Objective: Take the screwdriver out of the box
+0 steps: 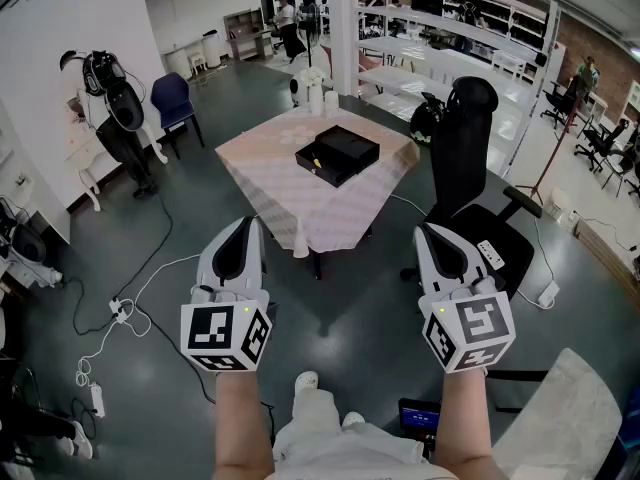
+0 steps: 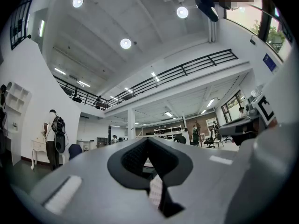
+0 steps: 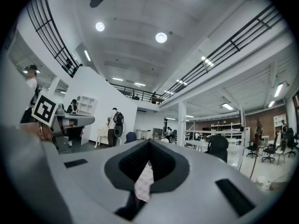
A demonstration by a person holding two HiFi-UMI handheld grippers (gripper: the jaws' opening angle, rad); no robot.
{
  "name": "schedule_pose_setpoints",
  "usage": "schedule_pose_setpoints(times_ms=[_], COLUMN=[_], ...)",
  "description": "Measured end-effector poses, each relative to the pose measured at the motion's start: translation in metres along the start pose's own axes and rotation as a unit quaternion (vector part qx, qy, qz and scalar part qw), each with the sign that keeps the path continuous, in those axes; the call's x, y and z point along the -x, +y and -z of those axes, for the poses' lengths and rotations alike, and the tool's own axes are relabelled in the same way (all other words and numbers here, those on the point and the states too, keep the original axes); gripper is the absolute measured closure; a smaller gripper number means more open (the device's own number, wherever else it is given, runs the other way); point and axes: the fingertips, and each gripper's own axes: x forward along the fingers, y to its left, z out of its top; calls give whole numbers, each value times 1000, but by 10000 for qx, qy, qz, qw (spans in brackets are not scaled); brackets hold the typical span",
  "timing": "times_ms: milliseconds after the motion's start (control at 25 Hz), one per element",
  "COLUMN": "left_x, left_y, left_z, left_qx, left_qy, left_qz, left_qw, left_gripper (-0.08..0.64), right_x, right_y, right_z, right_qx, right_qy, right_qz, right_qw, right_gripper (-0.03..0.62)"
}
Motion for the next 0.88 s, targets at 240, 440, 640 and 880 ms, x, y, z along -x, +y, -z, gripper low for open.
schedule_pose_setpoints(times_ms=[240, 440, 640, 880], left_x=[-24, -60, -108, -170], left_y=[18, 52, 98, 159], left_z=[15, 33, 46, 56], left_qx=[100, 221, 311, 408], left_qy=[13, 34, -33, -80], left_qz=[-42, -68, -61, 23], left_qw=[9999, 9997, 9995, 9991], left_gripper=[551, 551, 551, 551], right_x=[-34, -85, -149, -231], right_y=[-1, -4, -10, -1], right_z=[12, 18, 15, 8], right_qx=[20, -272, -216, -68], right_qy=[97, 57, 91, 137], right_qz=[-31, -65, 61, 126], right_qw=[9999, 9996, 9997, 9998], right_gripper=[588, 588, 588, 588])
